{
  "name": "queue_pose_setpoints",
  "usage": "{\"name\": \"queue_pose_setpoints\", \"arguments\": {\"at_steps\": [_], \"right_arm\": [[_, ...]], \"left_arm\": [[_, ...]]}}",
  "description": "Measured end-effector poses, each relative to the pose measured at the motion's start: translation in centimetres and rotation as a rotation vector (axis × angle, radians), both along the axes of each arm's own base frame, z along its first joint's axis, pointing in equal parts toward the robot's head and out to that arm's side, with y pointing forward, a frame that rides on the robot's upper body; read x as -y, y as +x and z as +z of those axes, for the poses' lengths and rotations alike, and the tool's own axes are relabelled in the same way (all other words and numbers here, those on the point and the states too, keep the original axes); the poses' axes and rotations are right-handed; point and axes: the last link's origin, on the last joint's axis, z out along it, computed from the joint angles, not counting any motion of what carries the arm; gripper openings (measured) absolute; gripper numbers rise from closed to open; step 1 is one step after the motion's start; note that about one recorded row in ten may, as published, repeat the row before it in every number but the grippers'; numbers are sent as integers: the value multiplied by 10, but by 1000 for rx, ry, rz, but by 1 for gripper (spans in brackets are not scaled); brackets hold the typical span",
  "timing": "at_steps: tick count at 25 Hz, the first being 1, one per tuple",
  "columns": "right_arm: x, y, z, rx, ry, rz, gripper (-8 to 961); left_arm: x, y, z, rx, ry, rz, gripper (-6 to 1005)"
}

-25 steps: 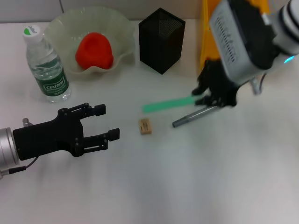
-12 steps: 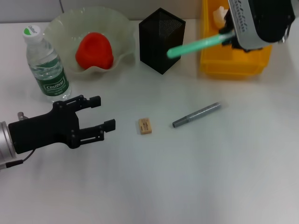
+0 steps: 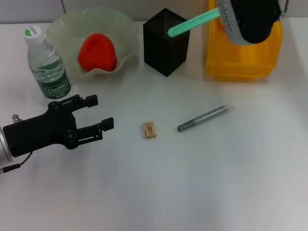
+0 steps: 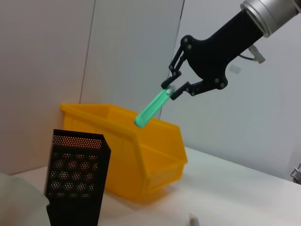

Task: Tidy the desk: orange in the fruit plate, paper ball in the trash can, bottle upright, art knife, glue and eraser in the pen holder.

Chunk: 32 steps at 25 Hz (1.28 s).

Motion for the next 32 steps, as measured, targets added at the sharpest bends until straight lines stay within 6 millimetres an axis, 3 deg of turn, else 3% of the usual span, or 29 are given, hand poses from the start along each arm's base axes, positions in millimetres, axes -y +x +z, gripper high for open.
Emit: {"name": "queue_pose_setpoints", "arguments": {"at_steps": [10, 22, 26, 32], "right_arm": [[-17, 9, -4, 36, 27, 143, 169], [-31, 47, -1, 120, 125, 390, 169], [-33, 59, -12, 173, 149, 500, 169], [-32, 60, -27, 212, 155, 607, 169]], "left_arm": [[-1, -2, -2, -5, 8, 18, 801], [-5, -2, -10, -17, 70, 0, 801], [-6, -4, -10, -29, 109, -7, 801], [-6, -6, -12, -38, 130, -8, 801]]}}
